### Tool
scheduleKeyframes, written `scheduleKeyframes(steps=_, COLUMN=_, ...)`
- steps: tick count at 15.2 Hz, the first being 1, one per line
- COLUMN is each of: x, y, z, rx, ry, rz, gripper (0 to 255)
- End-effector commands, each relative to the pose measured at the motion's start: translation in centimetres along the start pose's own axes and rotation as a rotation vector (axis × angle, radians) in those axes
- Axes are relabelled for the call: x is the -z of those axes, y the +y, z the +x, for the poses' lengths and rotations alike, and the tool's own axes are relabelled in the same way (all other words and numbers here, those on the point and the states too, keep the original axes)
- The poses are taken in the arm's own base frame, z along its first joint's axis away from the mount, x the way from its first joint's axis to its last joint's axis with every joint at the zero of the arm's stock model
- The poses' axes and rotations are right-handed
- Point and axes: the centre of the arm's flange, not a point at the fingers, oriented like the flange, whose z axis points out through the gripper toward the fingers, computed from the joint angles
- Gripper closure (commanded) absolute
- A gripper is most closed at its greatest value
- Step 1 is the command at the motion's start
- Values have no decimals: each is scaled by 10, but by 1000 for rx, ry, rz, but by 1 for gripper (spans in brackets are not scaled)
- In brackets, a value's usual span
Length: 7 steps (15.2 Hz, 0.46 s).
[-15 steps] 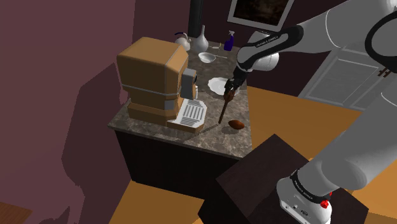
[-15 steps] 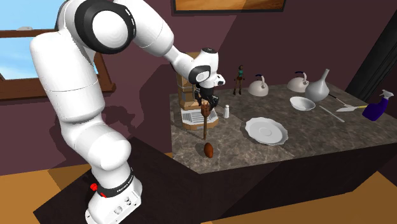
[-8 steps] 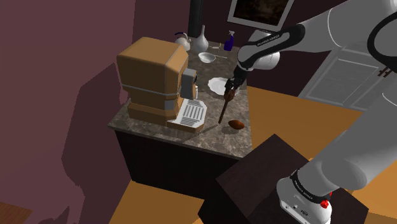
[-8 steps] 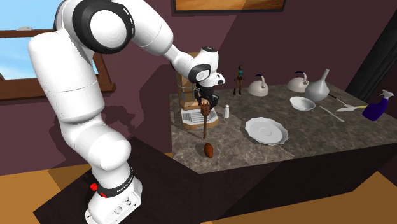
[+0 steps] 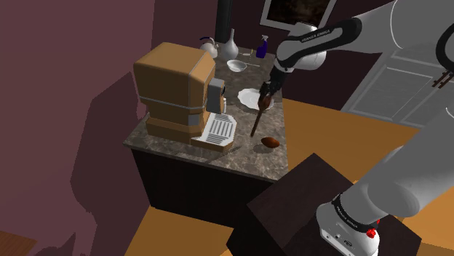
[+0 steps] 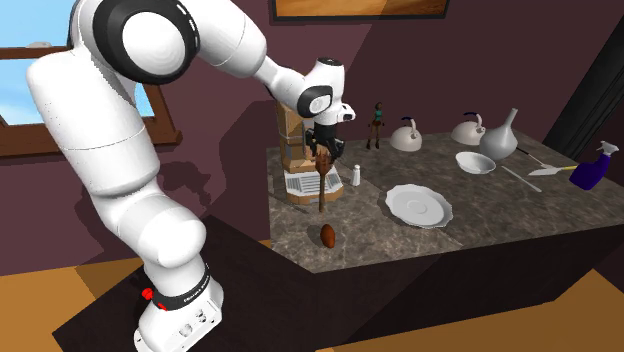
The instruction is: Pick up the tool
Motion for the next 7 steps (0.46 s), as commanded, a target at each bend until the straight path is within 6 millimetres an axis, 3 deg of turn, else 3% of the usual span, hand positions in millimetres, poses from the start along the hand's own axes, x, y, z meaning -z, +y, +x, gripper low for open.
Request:
scheduleKeyframes(steps=1, x=11, y=-2, z=2, rx=0, ry=0, rz=0, gripper=255)
scheduleKeyframes(steps=5, x=32, y=-4, z=4, rx=0, ry=0, rz=0, gripper=255)
scheduleKeyframes(steps=7, x=33, y=-4, z=4, rx=0, ry=0, rz=0, gripper=255)
